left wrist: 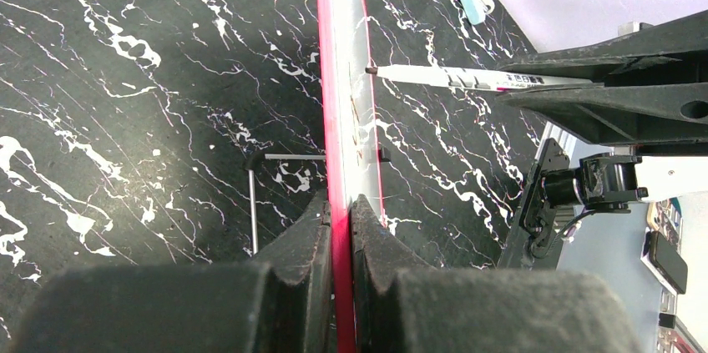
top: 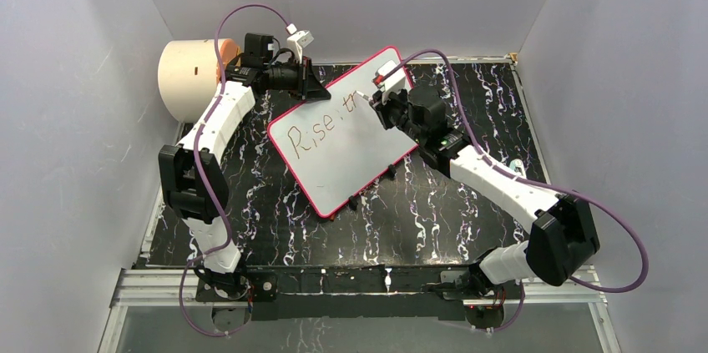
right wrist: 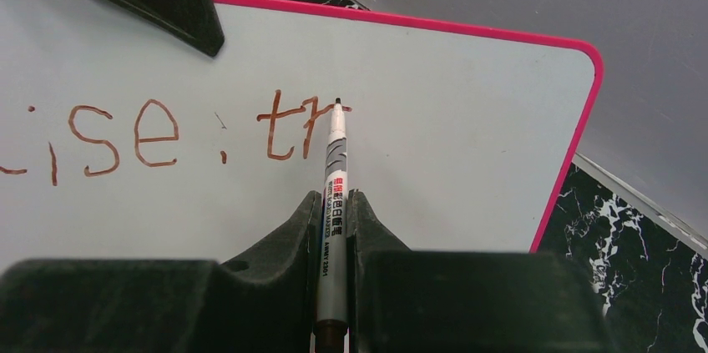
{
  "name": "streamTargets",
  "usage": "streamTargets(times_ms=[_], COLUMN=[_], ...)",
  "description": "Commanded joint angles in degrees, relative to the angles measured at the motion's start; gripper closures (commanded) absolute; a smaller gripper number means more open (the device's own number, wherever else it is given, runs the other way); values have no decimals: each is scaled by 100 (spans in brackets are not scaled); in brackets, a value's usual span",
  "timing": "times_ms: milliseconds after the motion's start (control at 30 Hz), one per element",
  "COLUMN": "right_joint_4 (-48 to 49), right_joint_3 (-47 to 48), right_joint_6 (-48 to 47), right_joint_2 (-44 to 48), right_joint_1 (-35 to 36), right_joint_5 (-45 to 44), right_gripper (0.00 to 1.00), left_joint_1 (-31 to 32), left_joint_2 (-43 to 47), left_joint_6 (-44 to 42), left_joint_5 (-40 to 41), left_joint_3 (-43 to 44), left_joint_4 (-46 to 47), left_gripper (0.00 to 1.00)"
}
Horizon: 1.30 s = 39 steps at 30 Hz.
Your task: Write a sentence on the whiteboard
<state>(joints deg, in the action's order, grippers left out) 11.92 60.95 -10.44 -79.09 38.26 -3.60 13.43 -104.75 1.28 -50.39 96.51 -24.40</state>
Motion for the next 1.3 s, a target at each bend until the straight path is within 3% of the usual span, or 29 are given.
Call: streamTargets(times_ms=[0, 1267], right_joint_4=[32, -199], right_joint_3=[-56, -199], right_joint_6=[50, 85], right_joint_2=[241, 137], right_joint_1=[-22, -156], right_joint_5=[171, 30], right_gripper=[100, 100], left_joint_1=[317, 314], left_joint_2=[-368, -370], left_joint_6=[-559, -567], left_joint_5=[117, 100], left_joint_3=[-342, -344], left_joint_4=[-1356, -1355], left_gripper=[100, 100])
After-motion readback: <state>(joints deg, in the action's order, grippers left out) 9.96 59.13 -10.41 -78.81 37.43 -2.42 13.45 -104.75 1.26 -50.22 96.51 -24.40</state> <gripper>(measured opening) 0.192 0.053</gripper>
